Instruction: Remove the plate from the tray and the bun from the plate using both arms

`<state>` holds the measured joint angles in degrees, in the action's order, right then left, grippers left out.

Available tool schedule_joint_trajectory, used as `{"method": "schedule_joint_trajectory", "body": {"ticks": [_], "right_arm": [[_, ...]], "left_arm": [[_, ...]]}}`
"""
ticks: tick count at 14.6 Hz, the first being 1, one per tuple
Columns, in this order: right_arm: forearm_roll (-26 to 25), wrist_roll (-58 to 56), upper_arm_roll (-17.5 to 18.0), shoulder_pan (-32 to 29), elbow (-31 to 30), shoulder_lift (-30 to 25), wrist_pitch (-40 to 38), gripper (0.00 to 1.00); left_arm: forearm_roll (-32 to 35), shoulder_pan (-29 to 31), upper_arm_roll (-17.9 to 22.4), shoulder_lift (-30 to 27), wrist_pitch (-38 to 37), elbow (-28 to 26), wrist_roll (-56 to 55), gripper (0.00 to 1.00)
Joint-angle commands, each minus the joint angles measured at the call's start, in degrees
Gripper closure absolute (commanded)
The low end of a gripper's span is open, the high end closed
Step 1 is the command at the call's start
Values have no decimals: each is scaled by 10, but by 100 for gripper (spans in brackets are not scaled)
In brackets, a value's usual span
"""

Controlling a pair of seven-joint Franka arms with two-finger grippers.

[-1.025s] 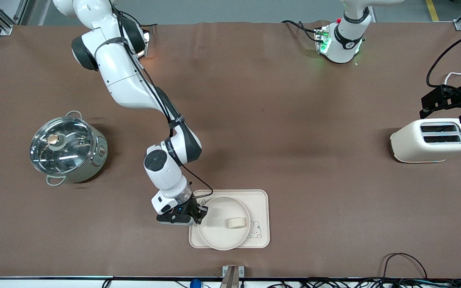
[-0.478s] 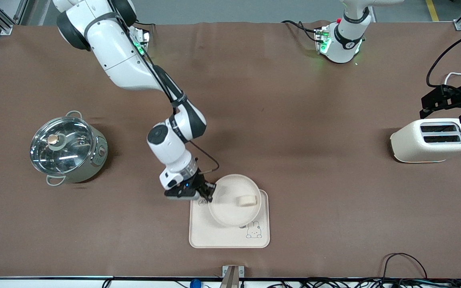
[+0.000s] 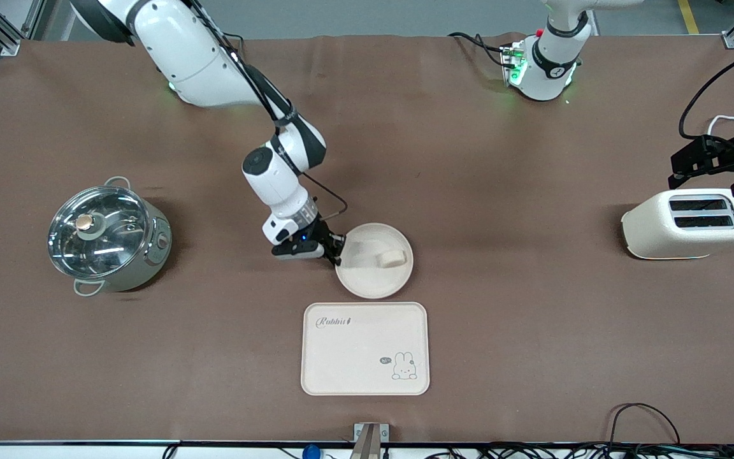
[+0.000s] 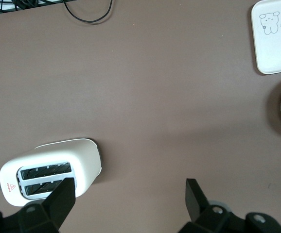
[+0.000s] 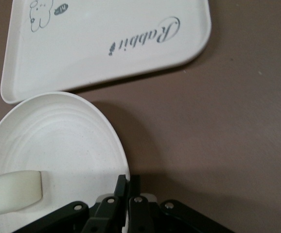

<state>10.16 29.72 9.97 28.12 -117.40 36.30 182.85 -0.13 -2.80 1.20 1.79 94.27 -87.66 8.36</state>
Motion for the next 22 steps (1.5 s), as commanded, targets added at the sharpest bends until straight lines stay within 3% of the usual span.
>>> {"method": "schedule_joint_trajectory", "body": {"ticks": [1,2,3,4,5,9,11,14,18,22], "right_arm": [[11,-4,7,-5,-64,-37,18,99],[11,2,7,-4,-65,-37,18,95],[11,11,7,-3,-64,-36,17,71],[11,28,7,-2,-61,-36,17,31],[11,45,7,0,-60,-35,17,2],[11,53,6,4,-42,-42,-1,0],[11,53,1,-1,-16,-70,-78,0],[10,47,-1,-26,22,-129,-220,0],[5,0,-2,-100,87,-210,-451,0],[0,-93,-1,-212,106,-314,-614,0]], "left_arm": [[2,2,0,4,-11,13,-6,0],[1,1,0,4,-12,12,-8,0],[1,-3,0,4,-12,10,-14,0],[1,-5,-1,3,-13,9,-28,0],[2,-8,-2,2,-14,9,-41,0],[-12,-9,-8,4,-11,8,-55,0],[-14,-16,-19,4,-12,8,-84,0],[-15,-35,-66,19,-7,-2,-162,0],[-8,-96,-143,107,73,0,-358,0],[2,-207,-146,236,225,2,-506,0]]}}
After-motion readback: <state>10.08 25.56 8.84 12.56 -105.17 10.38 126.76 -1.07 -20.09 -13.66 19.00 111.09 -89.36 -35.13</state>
